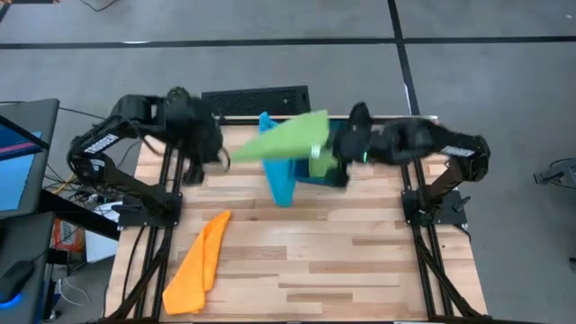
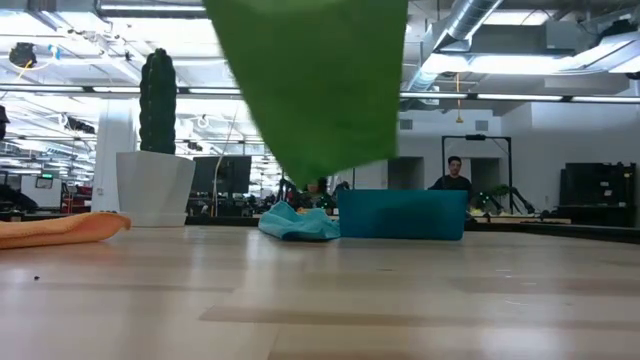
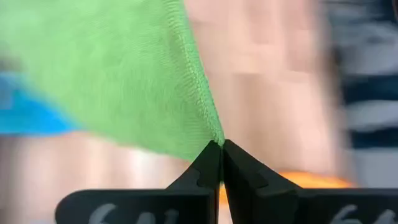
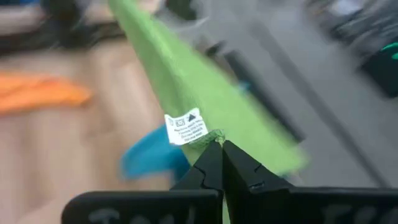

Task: Fold microfiber towels
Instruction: Fold the green towel

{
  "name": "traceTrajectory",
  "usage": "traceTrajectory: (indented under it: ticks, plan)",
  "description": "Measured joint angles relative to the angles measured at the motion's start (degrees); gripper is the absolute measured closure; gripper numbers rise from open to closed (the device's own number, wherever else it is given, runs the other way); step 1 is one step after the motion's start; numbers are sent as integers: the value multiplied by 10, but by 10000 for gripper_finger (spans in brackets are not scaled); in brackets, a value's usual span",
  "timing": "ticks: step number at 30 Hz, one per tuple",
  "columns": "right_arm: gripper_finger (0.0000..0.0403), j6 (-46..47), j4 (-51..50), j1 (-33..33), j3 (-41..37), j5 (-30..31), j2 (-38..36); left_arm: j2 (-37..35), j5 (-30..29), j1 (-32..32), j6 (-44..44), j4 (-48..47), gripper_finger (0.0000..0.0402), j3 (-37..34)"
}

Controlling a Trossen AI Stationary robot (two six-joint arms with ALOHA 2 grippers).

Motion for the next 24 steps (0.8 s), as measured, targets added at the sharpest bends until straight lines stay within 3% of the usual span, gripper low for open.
traceTrajectory:
  ticks: [3,5,6,8,10,14,16,17,20,22,23,24]
  plan:
    - [386,26,-5,74,0,-13,15,-2,93,-69,-63,5,401,-36]
    - [385,23,-3,115,0,-9,20,-2,97,-118,-70,8,401,-45]
    - [383,17,-1,126,1,8,22,-2,66,-137,-58,4,401,-46]
    - [381,13,-12,137,0,77,24,0,-69,-163,-37,3,401,-47]
    - [382,0,-17,124,0,161,20,0,-251,-164,-10,20,401,-45]
    - [389,-54,13,45,1,282,-6,-1,-591,-103,115,105,401,-42]
    - [390,-75,48,0,1,316,-14,0,-703,-60,202,207,401,-42]
    - [389,-84,67,-20,1,319,-15,0,-726,-39,241,261,401,-42]
    - [388,-104,107,-48,1,307,-15,-1,-738,-11,290,378,401,-42]
    - [390,-124,104,-41,1,229,-18,-9,-714,-14,263,392,401,-42]
    - [392,-129,95,-34,1,154,-18,-18,-659,-22,231,366,401,-41]
    - [393,-127,83,-26,1,67,-18,-30,-563,-32,196,315,401,-40]
